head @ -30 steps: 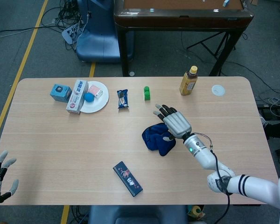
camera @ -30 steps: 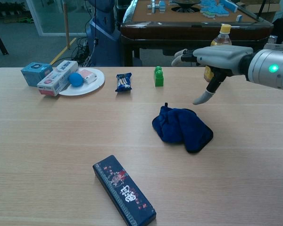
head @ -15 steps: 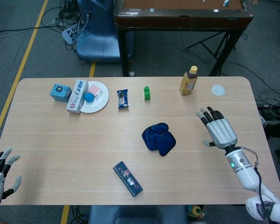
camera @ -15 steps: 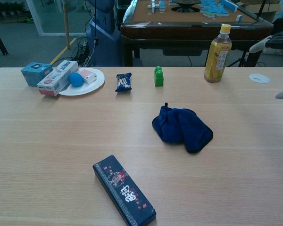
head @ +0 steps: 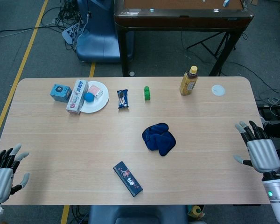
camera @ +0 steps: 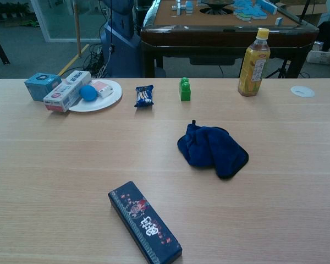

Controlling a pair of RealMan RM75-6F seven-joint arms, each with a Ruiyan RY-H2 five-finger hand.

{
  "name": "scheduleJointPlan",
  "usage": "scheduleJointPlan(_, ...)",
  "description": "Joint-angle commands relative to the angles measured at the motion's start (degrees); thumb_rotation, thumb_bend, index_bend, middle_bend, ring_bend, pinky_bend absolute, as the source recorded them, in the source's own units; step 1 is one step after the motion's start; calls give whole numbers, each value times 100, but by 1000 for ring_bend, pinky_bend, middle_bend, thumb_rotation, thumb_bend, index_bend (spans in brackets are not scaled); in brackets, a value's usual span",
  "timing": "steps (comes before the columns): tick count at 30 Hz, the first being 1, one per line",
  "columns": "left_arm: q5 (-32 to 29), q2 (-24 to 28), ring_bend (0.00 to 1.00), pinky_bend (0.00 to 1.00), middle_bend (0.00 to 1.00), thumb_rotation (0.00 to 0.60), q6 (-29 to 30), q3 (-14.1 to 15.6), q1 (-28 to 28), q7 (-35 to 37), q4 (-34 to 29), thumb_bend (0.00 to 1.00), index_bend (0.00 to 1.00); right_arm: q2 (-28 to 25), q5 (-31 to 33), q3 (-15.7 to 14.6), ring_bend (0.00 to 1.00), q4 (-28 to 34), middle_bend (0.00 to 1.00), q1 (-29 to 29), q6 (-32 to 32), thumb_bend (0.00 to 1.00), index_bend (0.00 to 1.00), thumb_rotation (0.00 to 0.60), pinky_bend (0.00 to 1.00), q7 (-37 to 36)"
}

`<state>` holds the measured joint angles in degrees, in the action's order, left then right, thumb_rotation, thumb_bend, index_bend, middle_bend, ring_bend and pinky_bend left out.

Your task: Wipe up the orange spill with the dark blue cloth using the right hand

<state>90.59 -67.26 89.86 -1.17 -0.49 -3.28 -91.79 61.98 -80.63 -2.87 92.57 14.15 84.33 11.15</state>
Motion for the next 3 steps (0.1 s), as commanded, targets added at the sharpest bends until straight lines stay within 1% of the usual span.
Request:
scheduleJointPlan(1, -6, -6, 41, 0, 1, 600, 7, -3, -6, -5, -6, 335, 212, 39, -171, -20, 49, -135, 144, -221, 254, 121, 0, 600, 143, -147)
scheduleJointPlan(3, -6, -6, 41, 0, 1, 600, 8, -2, -10, -4, -7, 335, 211, 52, -225, -5, 49, -160, 148, -284, 315, 121, 0, 600, 143, -169)
